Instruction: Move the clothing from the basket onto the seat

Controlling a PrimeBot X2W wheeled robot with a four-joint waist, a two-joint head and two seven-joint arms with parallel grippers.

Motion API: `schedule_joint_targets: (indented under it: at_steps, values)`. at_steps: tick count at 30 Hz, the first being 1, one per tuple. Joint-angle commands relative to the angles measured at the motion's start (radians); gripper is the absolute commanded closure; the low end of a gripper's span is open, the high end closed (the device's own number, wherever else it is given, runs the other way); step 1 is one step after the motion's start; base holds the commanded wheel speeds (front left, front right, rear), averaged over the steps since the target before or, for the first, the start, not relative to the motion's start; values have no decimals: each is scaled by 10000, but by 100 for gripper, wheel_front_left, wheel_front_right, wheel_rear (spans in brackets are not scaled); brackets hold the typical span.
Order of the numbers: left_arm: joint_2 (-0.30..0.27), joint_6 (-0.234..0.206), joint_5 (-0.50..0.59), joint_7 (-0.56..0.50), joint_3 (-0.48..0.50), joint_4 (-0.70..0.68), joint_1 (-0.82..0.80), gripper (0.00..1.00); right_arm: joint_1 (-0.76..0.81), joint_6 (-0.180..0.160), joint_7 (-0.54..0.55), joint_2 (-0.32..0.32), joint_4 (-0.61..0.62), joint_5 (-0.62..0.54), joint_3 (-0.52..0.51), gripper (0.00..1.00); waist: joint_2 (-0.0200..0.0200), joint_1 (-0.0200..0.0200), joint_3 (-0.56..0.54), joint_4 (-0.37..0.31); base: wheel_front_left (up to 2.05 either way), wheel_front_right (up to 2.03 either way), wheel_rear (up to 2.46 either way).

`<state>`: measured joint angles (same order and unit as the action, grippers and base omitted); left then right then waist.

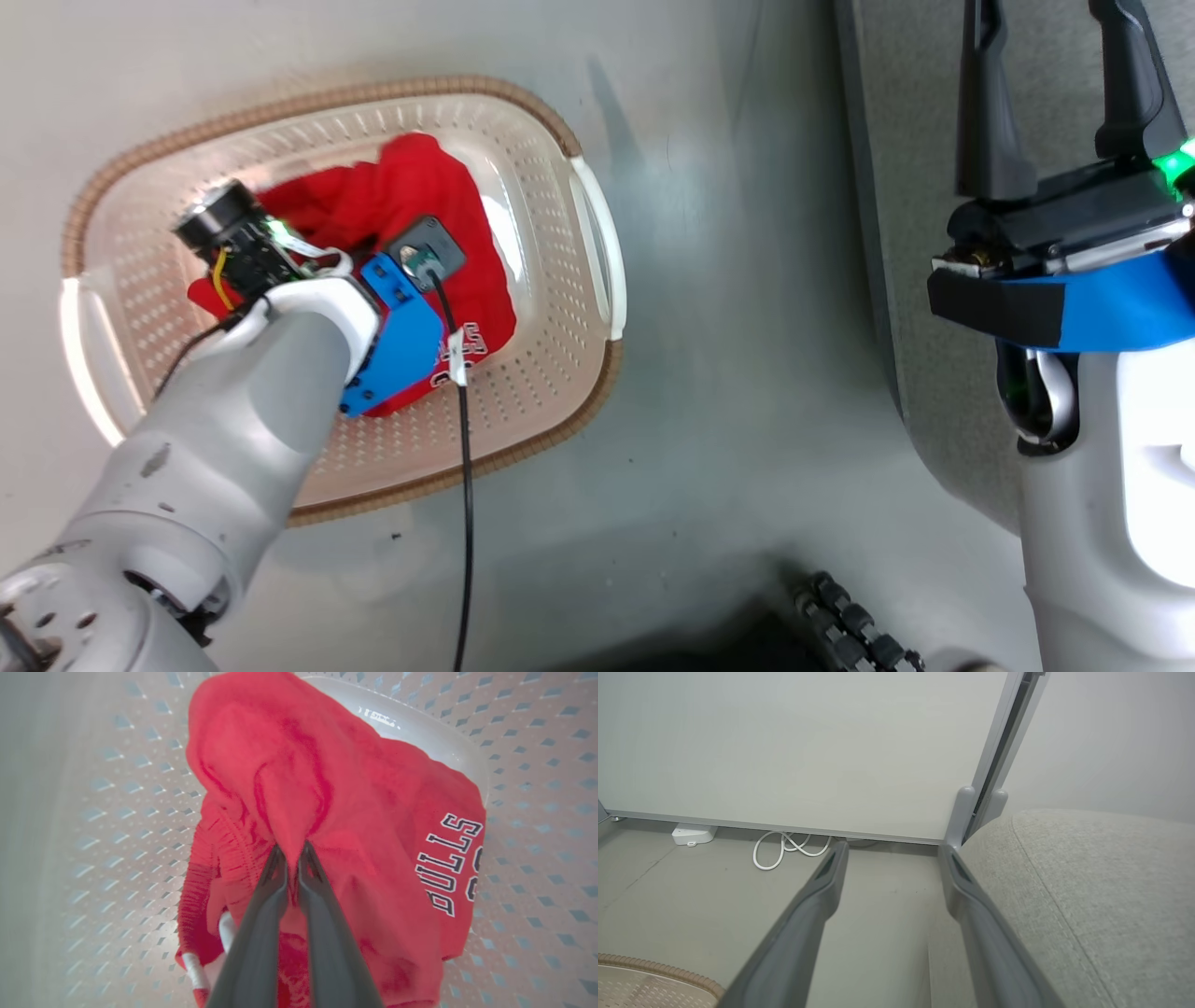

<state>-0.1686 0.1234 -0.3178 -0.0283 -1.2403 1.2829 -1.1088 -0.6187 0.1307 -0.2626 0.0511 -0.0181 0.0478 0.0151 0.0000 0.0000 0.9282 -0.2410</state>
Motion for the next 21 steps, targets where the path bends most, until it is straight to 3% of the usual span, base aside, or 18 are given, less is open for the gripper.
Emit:
schedule_joint_targets:
  at_steps: [1, 21]
  values:
    - [84, 28, -58, 142, -1, -55, 81, 100, 152, 1, -34, -13, -53, -17, -41, 0, 0, 0, -303, 104, 0, 0, 0]
    - [1027, 66, -1413, 2511, 61, -595, 1419, 100, 1515, 1, -34, 445, -821, -339, -484, 0, 0, 0, -3318, 1107, 0, 0, 0]
